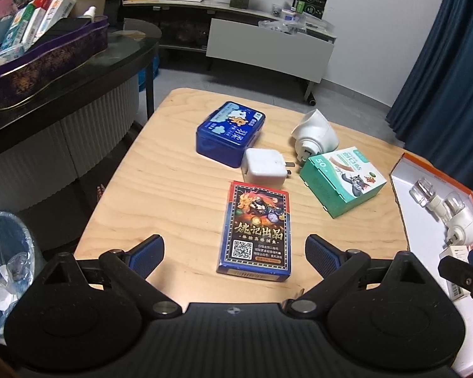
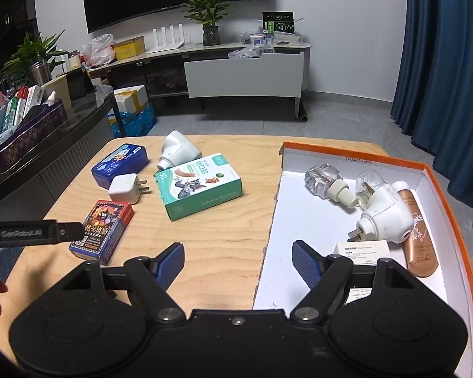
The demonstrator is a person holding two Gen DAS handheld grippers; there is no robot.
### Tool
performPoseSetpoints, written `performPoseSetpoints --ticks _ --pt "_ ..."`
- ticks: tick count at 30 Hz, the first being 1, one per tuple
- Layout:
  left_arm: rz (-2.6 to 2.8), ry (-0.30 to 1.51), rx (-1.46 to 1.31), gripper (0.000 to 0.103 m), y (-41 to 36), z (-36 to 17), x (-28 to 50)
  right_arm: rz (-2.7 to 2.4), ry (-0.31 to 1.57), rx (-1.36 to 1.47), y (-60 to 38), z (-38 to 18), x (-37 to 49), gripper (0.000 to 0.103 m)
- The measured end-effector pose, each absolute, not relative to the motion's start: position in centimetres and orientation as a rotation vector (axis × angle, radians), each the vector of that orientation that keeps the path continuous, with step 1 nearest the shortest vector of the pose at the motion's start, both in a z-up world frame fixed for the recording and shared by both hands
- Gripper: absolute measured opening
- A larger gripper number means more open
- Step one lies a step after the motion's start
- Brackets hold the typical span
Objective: Organize rigid objects
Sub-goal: 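Open both tools and move them back toward the objects on the table, then grasp the red-black card box with the left tool while the right tool grasps the green bandage box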
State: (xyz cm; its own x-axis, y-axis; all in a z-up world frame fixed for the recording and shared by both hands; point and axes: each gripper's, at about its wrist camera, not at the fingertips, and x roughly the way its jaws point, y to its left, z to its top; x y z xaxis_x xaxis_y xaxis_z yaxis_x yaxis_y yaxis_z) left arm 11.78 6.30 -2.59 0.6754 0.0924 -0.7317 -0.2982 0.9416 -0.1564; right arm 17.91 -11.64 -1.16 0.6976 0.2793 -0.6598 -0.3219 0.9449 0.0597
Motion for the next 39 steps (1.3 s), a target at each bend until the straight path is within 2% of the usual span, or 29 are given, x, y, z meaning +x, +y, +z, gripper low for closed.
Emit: performPoseSetpoints --ticks 7,12,15,17,19,39 --pt "0.213 0.822 -0.223 0.097 5.7 -4.0 13.7 0.341 0.732 -0.072 -11.4 -1.5 18.0 0.089" --pt "0.219 0.836 -0.189 0.089 5.8 -4.9 14.8 0.338 0.74 -0.072 -11.3 -1.7 18.4 0.089" --pt "0.2 0.829 -0.191 0.079 5.7 -5.1 15.0 0.343 0.743 -0.081 -10.9 -1.8 18.7 0.089" --pt "0.178 0.817 -0.173 0.067 5.4 -5.1 15.1 0.348 0.746 -0.086 -10.6 -1.9 18.8 0.089" --pt "0.16 0.804 -0.168 0.061 5.3 -5.1 15.0 0.352 0.749 -0.086 -10.3 -2.0 18.9 0.089" --pt "0.151 0.675 -0.283 0.06 7.7 -2.3 11.2 0.387 0.753 -0.045 -8.3 -1.5 22.6 0.089"
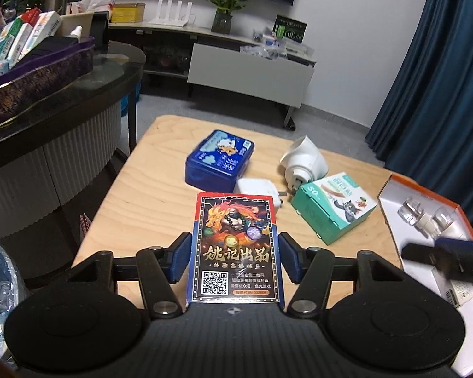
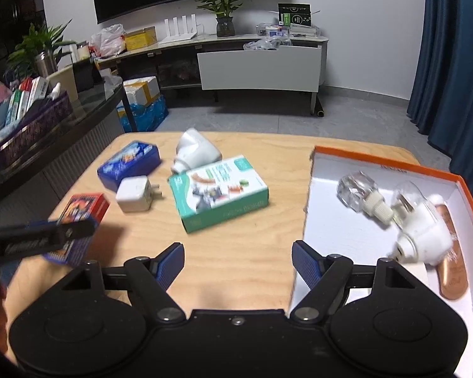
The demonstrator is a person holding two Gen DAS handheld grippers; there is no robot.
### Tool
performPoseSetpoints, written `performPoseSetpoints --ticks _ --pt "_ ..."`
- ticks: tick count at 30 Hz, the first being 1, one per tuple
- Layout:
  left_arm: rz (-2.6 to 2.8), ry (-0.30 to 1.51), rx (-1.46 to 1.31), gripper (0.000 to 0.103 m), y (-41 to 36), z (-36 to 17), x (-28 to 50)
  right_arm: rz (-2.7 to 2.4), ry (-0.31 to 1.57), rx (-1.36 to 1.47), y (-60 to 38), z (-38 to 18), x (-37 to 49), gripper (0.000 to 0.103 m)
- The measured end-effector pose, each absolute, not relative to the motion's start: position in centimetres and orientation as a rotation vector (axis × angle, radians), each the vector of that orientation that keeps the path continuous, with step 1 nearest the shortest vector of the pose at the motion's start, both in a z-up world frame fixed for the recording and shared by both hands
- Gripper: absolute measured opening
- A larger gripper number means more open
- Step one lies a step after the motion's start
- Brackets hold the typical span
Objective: Organize rigid objects
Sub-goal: 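Grasp the red-black card box with the left tool while the right tool grasps the green bandage box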
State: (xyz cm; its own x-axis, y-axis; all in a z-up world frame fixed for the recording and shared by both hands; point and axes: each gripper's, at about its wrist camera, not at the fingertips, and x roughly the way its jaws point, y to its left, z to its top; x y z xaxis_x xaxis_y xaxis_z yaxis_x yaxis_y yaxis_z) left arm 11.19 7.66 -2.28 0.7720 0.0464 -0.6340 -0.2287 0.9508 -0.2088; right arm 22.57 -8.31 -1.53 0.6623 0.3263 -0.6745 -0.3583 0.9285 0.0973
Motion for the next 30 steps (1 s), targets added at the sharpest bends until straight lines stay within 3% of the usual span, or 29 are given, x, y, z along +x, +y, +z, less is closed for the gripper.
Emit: performPoseSetpoints --ticks 16,19,24,27,28,30 --pt "0.134 0.669 -0.325 0.06 8.8 -2.4 10.2 0.143 0.849 0.044 -2.4 -4.6 36.9 0.089" --pt "0.134 0.669 -0.332 0.06 9.0 -2.5 10.1 0.224 0.906 -0.005 -2.0 -5.5 36.7 0.089" --pt "0.126 0.67 -0.355 0.06 9.3 -2.7 10.1 0.249 0.832 -0.203 -3.4 -5.4 31.9 0.089" --pt "0.116 0.67 -0.364 0.06 9.2 -2.8 10.1 0.187 0.808 -0.14 -6.1 -4.5 29.5 0.091" --pt "0.112 0.671 -0.367 0.06 9.2 -2.9 10.1 0.16 0.815 -0.074 -7.0 -4.3 29.0 0.097" --pt "0.106 0.671 -0.371 0.06 9.2 -2.8 10.1 0.153 0.853 0.026 -8.2 -4.3 28.3 0.101"
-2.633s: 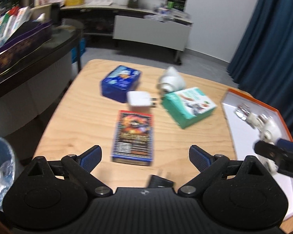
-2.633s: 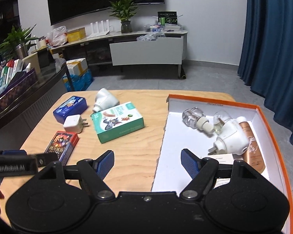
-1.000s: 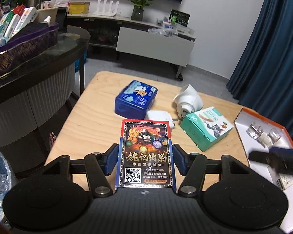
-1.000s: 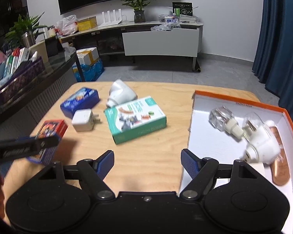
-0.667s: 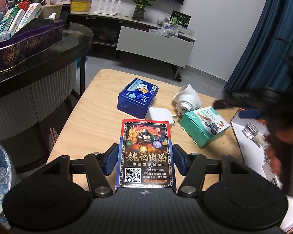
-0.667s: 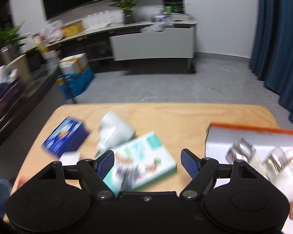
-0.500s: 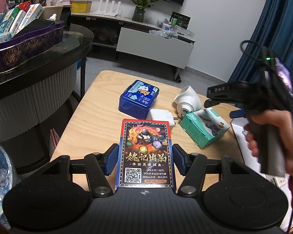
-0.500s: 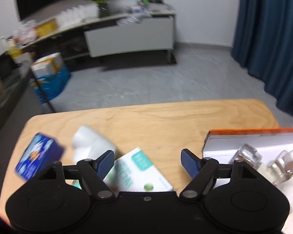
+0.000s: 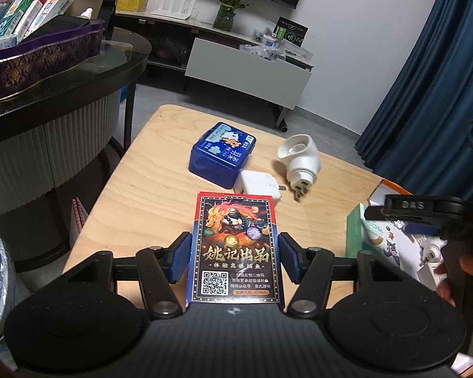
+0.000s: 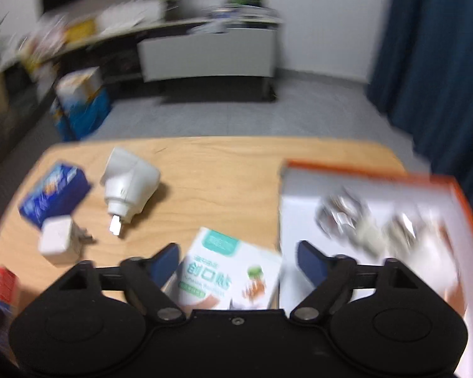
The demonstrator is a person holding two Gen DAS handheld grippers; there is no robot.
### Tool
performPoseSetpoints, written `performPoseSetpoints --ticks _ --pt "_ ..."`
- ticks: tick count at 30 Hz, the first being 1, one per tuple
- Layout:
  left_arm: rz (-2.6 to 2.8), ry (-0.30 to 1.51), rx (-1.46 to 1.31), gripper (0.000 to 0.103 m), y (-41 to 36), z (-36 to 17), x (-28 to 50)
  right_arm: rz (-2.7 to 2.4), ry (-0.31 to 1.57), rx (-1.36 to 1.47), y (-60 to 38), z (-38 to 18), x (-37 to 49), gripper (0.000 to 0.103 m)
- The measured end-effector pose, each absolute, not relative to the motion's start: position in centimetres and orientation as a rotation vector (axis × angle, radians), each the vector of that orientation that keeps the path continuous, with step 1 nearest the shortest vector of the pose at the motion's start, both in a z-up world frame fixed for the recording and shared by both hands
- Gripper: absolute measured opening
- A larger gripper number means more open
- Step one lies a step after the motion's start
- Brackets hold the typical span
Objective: Organize rigid objects
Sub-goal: 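Grasp the red-black card box with the left tool while the right tool grasps the green bandage box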
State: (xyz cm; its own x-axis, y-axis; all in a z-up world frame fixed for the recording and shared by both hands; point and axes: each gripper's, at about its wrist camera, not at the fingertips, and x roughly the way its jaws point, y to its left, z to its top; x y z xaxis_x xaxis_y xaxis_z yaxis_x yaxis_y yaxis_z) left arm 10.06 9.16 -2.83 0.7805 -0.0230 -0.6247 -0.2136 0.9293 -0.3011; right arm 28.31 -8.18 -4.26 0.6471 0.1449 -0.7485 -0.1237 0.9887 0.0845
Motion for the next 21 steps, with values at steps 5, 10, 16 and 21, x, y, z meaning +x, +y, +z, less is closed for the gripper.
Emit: performPoseSetpoints --ticks 5,10,16,21 --pt "0.086 0.666 -0.37 0.06 8.8 -2.6 9.9 0.042 0.927 0.151 -8.6 -5.0 27.5 0.102" --pt "0.07 0.666 -0.369 0.06 8.4 -2.6 9.6 0.063 0.944 0.16 -7.4 -5.0 27.8 0.102" --pt "0.061 0.66 -0.364 0.06 8.2 -2.4 9.4 0.009 1.004 0.124 -6.1 -6.3 28.1 0.102" --pt "0.064 0.651 -0.368 0.06 8.2 -2.3 9.3 0.101 0.943 0.139 -6.4 -5.7 26.6 0.084"
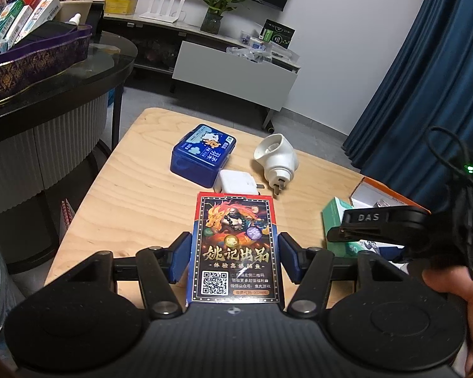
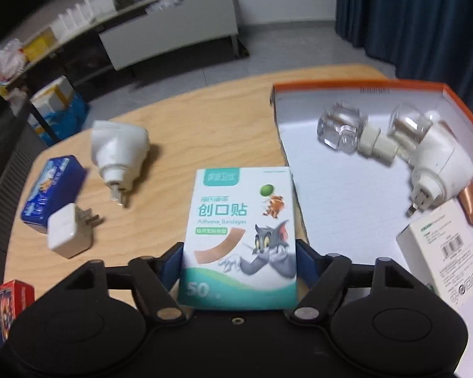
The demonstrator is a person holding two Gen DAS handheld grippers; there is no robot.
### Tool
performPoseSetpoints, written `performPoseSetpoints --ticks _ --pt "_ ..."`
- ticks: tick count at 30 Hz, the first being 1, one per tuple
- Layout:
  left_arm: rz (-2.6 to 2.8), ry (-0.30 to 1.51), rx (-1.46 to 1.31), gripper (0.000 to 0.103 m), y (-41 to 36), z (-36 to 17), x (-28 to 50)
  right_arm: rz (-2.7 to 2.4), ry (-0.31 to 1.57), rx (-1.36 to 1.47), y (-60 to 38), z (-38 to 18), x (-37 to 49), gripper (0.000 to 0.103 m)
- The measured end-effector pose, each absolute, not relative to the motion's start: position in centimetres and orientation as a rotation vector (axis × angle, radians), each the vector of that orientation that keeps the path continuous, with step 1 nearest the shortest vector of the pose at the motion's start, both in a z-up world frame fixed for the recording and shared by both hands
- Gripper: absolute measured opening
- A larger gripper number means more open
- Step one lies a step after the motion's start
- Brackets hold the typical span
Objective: Organize rigid objects
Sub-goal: 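Grasp the red-black card box with the left tool while the right tool grasps the green bandage box, then lift the card box and bandage box and carry both over the white box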
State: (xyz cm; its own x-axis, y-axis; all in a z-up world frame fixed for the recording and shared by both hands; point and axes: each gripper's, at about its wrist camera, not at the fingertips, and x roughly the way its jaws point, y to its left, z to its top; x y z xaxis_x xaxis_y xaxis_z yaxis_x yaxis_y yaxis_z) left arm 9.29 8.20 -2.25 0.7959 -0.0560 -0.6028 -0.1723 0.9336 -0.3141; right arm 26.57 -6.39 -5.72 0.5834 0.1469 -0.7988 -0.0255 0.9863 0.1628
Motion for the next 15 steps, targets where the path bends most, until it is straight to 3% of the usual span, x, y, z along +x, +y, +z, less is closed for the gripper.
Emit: performPoseSetpoints --ticks 15 --pt "0.04 0.606 -0.297 0.06 5.4 0.2 8.4 0.207 0.709 0.029 -9.9 0.5 19.5 0.084"
